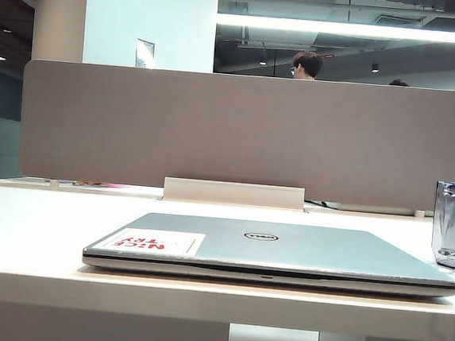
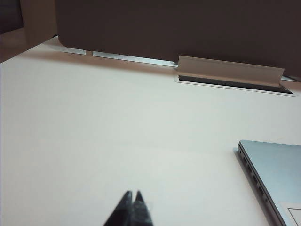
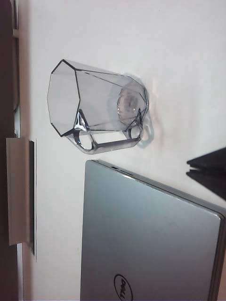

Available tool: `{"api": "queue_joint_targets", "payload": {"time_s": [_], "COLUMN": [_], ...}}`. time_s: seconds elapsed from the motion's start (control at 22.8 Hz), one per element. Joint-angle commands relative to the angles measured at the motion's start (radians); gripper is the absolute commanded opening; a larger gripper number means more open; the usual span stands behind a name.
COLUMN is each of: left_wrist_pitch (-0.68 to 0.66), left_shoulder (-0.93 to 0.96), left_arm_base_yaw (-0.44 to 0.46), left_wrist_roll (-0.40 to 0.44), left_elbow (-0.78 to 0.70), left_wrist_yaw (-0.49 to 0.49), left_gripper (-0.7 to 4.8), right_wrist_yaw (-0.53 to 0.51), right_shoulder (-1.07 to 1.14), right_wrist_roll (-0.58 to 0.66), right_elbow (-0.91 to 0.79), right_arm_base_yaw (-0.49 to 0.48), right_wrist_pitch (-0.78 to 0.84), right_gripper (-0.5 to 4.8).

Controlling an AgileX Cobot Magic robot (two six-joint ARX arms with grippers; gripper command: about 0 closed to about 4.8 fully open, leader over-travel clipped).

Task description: Pick up the water cup and place it on the side of the laptop away from you.

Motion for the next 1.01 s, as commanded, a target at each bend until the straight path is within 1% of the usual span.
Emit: {"api": "queue_joint_targets", "payload": {"time_s": [0.04,0.53,0.61,0.83,0.96,1.01], "left_wrist_pitch": [0.005,0.011,0.008,0.008,0.007,0.003], "left_shoulder": [0.001,0.001,0.001,0.001,0.001,0.001], "left_arm_base_yaw": [0.001,0.001,0.001,0.001,0.001,0.001], "left_wrist_roll": [0.003,0.003,0.003,0.003,0.003,0.003], "left_elbow": [0.003,0.003,0.003,0.003,0.003,0.003], "left_wrist_yaw": [0.005,0.005,0.005,0.004,0.004,0.004], "left_gripper": [-0.06,-0.06,-0.06,-0.06,-0.06,-0.06], "right_wrist_yaw": [0.002,-0.004,-0.044,-0.128,-0.138,-0.12], "right_shoulder": [-0.002,-0.002,-0.002,-0.002,-0.002,-0.001], "right_wrist_roll": [-0.001,0.003,0.03,0.152,0.156,0.158], "right_elbow": [-0.003,-0.003,-0.003,-0.003,0.0,0.02], "right_arm_base_yaw": [0.0,0.002,0.002,0.002,0.002,0.002], "right_wrist_pitch": [0.009,0.017,0.014,0.06,0.105,0.107], "right_gripper": [-0.08,-0.08,-0.08,-0.09,-0.09,-0.09]}}
